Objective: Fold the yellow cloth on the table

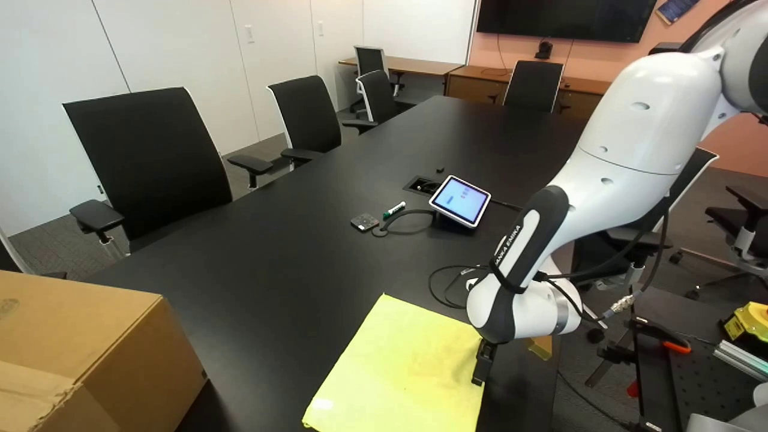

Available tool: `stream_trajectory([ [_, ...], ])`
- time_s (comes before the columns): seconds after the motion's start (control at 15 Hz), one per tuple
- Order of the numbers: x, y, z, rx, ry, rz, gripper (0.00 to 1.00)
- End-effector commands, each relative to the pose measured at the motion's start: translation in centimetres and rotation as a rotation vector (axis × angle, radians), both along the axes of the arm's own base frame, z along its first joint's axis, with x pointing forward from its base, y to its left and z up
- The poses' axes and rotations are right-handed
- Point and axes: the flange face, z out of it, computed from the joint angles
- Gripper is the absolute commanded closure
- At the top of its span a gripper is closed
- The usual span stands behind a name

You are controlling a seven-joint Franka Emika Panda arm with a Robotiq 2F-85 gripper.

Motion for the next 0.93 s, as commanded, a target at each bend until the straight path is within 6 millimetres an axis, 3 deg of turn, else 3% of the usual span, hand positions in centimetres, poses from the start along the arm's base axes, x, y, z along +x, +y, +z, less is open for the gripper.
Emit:
stream_trajectory([
  [0.0, 1.5, -1.2, 0.5, -0.021, -0.054, 0.015, 0.00],
  [0.53, 2.5, -2.5, 5.3, -0.016, -0.108, 0.049, 0.00],
  [0.87, 2.6, -3.9, 6.3, -0.041, -0.108, 0.050, 0.00],
])
